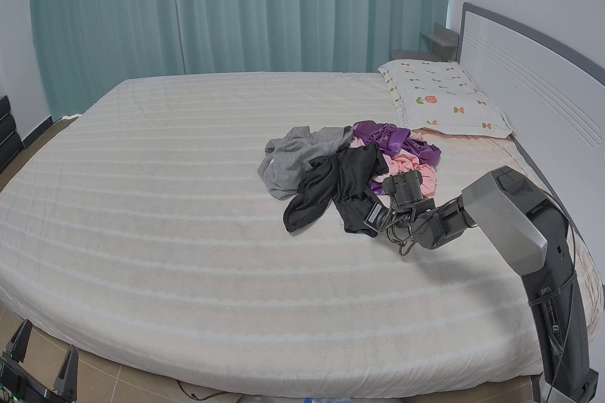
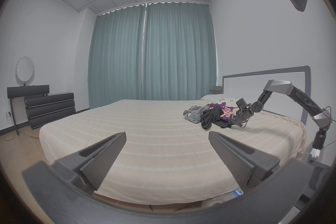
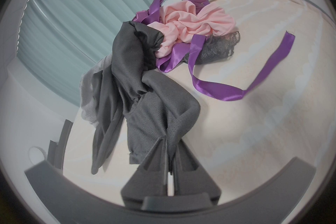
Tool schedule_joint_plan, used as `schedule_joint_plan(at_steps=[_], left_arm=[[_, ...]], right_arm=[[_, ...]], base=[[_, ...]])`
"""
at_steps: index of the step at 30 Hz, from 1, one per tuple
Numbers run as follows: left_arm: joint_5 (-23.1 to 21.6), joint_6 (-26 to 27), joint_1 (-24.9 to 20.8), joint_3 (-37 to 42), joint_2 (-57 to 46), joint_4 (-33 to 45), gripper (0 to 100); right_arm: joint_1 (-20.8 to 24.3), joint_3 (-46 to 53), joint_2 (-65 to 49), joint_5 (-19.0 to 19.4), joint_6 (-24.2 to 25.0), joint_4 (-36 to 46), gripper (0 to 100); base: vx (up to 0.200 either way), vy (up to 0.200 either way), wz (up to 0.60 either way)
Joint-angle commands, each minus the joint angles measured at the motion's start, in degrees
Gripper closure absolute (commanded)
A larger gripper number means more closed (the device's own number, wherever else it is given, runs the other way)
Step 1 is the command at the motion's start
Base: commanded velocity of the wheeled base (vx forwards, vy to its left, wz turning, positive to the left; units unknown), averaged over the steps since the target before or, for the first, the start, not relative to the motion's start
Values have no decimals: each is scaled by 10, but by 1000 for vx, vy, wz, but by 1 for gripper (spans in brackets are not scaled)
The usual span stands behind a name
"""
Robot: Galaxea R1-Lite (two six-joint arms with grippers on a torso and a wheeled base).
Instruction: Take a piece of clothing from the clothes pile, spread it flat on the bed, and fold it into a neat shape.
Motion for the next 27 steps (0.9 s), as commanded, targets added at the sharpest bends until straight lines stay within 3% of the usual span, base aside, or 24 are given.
schedule_joint_plan(at_steps=[1, 3, 7, 11, 14, 15, 27], left_arm=[[0, 0, 0, 10, -8, 0, 0], [0, 0, 0, 10, -8, 0, 0], [0, 0, 0, 10, -8, 0, 0], [-1, 0, 0, 10, -8, 0, 0], [-1, 0, 0, 10, -8, 0, 0], [-1, 0, 0, 10, -8, 0, 0], [-2, 1, 0, 10, -8, -1, 0]], right_arm=[[0, 58, -67, 26, 27, -6, 100], [-1, 123, -125, 62, 53, -10, 100], [-1, 194, -182, 83, 53, -21, 100], [19, 349, -285, 79, 39, -141, 100], [25, 407, -326, 79, 24, -188, 100], [30, 478, -385, 78, -9, -233, 100], [89, 539, -597, 48, -83, -244, 100]], base=[[0, 0, 0], [0, 0, 0], [0, 0, 0], [0, 0, 0], [0, 0, 0], [0, 0, 0], [0, 0, 0]])
